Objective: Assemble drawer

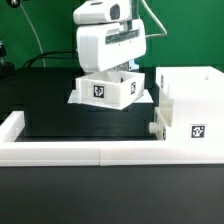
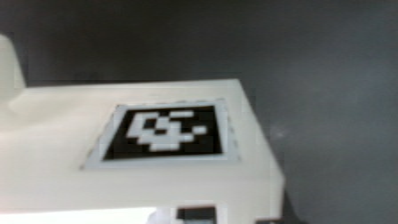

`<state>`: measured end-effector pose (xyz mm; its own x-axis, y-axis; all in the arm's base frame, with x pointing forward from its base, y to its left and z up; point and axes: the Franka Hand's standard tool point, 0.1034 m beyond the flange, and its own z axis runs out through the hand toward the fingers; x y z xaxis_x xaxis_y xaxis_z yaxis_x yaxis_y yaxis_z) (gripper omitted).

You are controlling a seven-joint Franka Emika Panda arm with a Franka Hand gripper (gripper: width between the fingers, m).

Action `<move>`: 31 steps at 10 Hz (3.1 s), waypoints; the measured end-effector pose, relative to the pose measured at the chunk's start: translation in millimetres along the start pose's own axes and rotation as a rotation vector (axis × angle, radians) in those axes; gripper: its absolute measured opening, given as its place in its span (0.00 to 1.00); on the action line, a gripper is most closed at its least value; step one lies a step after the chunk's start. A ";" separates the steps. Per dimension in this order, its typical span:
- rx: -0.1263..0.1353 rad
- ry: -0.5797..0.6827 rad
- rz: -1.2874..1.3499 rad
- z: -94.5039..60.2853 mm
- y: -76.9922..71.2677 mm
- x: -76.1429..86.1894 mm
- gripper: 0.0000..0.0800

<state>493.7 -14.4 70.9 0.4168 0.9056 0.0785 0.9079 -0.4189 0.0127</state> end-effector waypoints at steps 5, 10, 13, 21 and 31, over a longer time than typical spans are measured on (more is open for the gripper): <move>0.013 -0.019 -0.335 5.2 1.7 -4.4 0.05; 0.028 -0.021 -0.338 9.0 15.1 8.5 0.05; 0.032 -0.015 -0.341 12.1 22.5 15.2 0.05; 0.012 -0.006 -0.349 12.5 27.2 22.9 0.05; 0.003 0.000 -0.329 16.2 25.9 34.1 0.05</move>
Offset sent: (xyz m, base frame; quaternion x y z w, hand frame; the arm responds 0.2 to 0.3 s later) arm 0.0000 0.0000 0.0000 0.0000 0.0000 -0.1938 0.9810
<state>532.1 6.7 57.8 0.1014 0.9923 0.0710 0.9940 -0.1040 0.0344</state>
